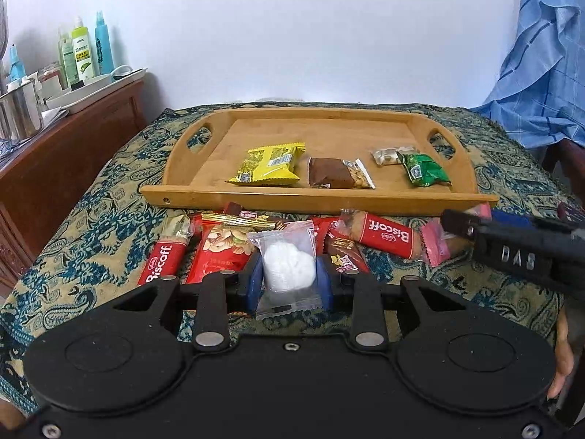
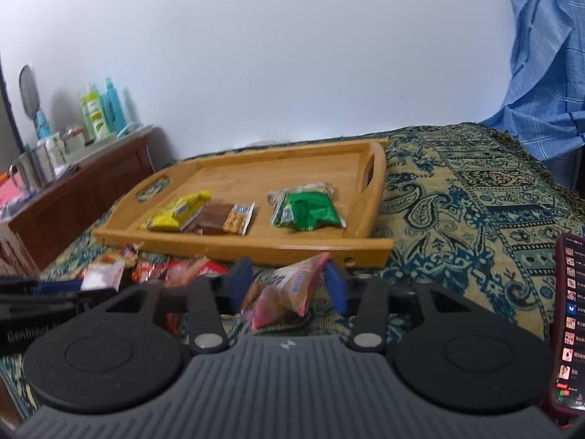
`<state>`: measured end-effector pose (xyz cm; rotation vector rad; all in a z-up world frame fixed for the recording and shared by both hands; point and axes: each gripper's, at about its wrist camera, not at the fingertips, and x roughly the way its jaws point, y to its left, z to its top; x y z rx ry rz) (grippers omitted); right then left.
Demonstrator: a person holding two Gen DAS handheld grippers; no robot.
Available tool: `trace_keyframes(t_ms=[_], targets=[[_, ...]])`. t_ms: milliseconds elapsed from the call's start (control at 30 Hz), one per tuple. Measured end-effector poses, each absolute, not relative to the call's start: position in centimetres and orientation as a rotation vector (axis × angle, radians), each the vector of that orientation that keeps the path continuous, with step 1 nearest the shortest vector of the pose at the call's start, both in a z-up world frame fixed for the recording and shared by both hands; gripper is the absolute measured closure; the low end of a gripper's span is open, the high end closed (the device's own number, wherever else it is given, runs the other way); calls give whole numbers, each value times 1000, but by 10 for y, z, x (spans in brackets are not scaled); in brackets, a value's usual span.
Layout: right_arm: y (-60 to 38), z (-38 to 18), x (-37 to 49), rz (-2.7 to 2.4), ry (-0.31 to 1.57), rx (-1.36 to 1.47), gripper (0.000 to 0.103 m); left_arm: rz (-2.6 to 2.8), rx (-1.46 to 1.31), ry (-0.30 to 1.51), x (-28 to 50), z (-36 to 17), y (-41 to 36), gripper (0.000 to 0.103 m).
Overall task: Organize snacks
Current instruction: 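Lift both held packets toward the tray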
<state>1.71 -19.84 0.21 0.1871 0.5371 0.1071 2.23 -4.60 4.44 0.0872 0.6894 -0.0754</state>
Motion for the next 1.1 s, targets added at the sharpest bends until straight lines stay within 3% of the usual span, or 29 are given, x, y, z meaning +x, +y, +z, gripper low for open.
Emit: trace_keyframes(t_ms=[100, 333, 600, 667, 700, 800, 1100], targets=[[-194, -2, 15, 100, 544, 140, 31, -75, 86, 694, 23, 43, -45, 73], [-182, -6, 13, 49, 529, 32, 13, -78, 86, 694, 25, 43, -44, 73], [-180, -13, 16, 31, 566, 11, 13, -77, 85, 692, 26, 43, -43, 73], [-182, -14, 18, 29, 579, 23, 17, -78, 85, 691, 28, 43, -42, 73], [-183, -14, 18, 33, 583, 34, 26, -77, 85, 689, 28, 43, -42, 73], [-183, -13, 18, 37, 588, 49, 38, -78, 86, 683, 29, 43, -41, 73], [-180, -4, 17, 48, 566, 73, 47, -82, 82, 658, 32, 52, -38, 73]])
